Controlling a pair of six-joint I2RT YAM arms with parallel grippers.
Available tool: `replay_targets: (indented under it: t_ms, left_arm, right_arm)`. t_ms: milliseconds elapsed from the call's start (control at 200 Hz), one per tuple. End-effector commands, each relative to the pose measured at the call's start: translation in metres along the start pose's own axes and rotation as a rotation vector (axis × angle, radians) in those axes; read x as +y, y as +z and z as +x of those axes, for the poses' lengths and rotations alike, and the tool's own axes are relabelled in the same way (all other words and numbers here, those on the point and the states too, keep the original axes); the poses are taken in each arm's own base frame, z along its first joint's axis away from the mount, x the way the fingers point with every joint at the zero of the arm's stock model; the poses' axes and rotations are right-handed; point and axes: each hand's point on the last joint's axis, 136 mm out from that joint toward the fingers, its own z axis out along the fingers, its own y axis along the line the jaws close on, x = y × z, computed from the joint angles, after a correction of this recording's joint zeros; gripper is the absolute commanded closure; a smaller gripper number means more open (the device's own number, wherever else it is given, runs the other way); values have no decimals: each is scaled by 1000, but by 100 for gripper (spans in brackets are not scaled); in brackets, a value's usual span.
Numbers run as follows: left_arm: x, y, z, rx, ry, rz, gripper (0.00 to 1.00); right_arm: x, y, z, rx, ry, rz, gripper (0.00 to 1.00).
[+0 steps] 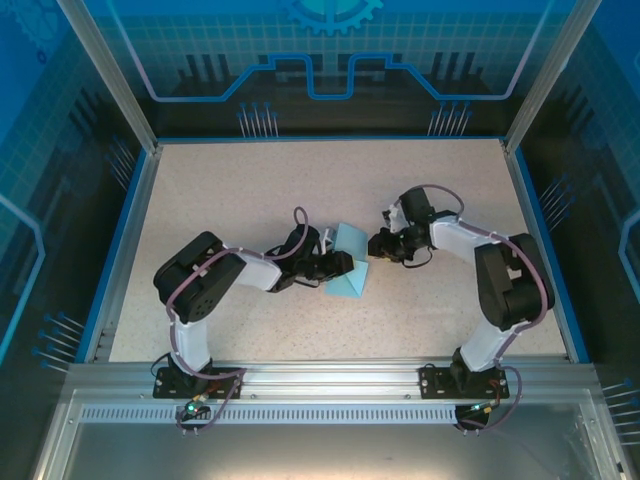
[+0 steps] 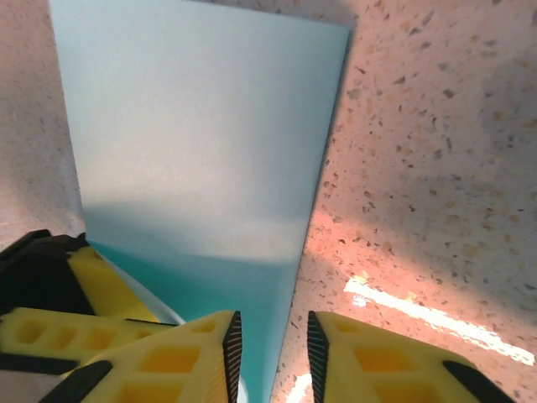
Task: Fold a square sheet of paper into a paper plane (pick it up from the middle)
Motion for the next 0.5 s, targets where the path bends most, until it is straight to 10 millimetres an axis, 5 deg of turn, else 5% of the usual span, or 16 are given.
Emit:
replay_targets:
  t_ms: [0,205,495]
  left_arm:
    - [-4,3,1,-17,85,30,71]
    - [-7,-8,-8,-72,123,-3,91]
    - [-26,-52,-19,-97,199,-158,96]
  right_arm:
    - [2,-12,-4,-38,23,-31,65]
    - [-3,-28,-10,-105,42,-24,47]
    - [-8,-51,-19,-207,24,14,24]
